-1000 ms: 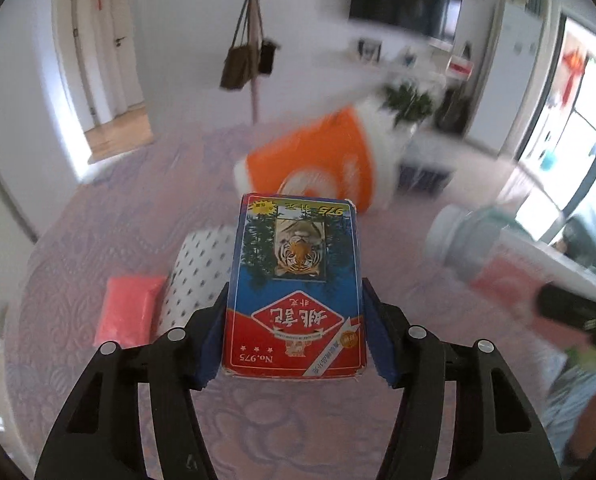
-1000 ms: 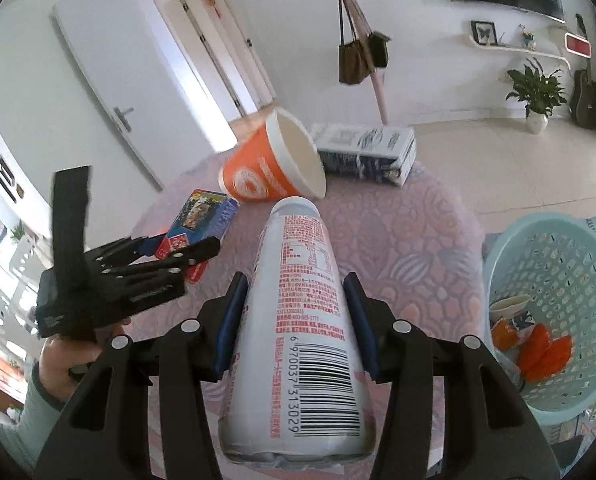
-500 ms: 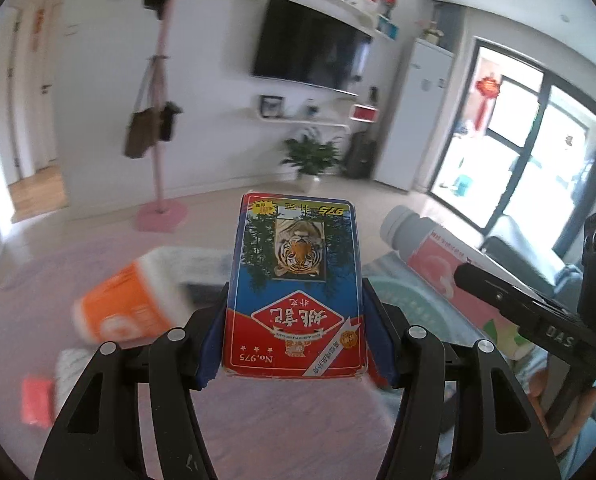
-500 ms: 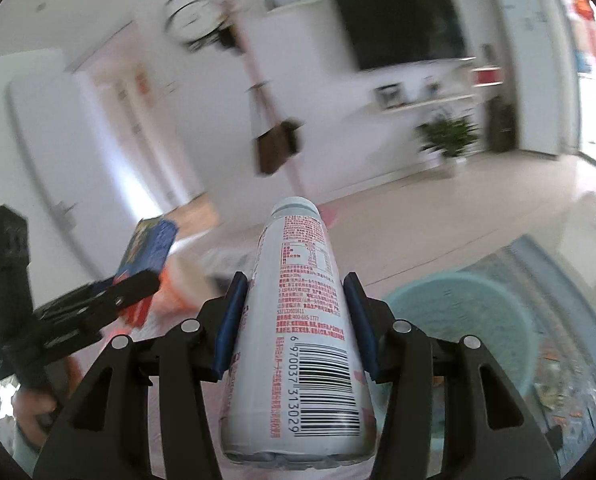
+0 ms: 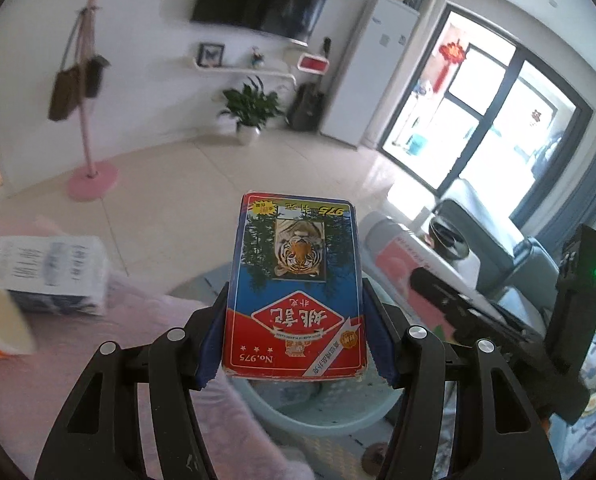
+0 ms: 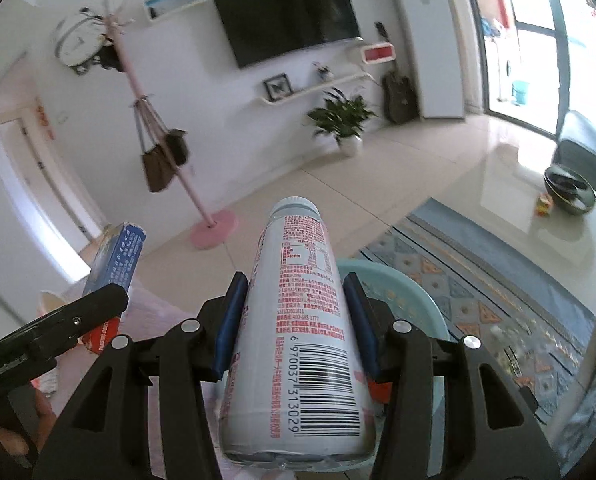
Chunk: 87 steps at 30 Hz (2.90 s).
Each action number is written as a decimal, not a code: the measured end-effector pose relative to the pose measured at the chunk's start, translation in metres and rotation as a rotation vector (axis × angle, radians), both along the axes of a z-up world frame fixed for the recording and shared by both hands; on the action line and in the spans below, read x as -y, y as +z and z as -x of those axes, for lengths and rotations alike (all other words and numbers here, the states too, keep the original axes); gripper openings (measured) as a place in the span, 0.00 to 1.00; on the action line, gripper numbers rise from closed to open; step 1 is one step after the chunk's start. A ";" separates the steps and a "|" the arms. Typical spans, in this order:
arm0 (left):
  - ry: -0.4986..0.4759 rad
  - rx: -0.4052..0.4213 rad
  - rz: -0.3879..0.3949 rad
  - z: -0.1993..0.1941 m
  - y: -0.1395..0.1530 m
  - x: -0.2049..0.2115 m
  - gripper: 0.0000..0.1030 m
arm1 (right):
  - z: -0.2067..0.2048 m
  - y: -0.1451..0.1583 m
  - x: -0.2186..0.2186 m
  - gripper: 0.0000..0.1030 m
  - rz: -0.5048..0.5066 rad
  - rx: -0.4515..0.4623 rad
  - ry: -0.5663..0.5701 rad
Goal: Collect trash
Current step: 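Carry the card box and bottle over the blue basket and open both tools, then grasp the pink packet with left tool while right tool grasps orange paper cup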
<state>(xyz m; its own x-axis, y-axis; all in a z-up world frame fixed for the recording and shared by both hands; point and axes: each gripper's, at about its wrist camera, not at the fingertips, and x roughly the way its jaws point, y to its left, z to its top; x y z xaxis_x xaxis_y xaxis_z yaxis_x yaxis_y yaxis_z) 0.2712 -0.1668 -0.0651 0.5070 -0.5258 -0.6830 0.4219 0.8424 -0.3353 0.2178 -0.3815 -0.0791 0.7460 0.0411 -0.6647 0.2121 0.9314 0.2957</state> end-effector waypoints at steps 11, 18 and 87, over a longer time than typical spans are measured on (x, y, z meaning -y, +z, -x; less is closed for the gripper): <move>-0.021 -0.035 0.051 0.007 -0.017 -0.002 0.75 | 0.003 -0.026 0.021 0.45 -0.022 -0.049 -0.082; -0.013 -0.019 0.072 0.022 -0.008 -0.015 0.77 | 0.013 -0.021 0.007 0.45 -0.028 -0.044 -0.039; 0.609 -0.080 -0.126 0.111 -0.035 -0.357 0.36 | -0.040 0.006 -0.383 0.10 0.167 -0.037 0.982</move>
<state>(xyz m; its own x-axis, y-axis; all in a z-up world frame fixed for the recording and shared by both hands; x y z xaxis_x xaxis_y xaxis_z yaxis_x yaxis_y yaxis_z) 0.1600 0.1900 -0.1005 0.6353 -0.0710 -0.7690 -0.1690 0.9588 -0.2282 0.2576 0.0011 -0.0734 0.4097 0.5327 -0.7406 -0.6685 0.7277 0.1535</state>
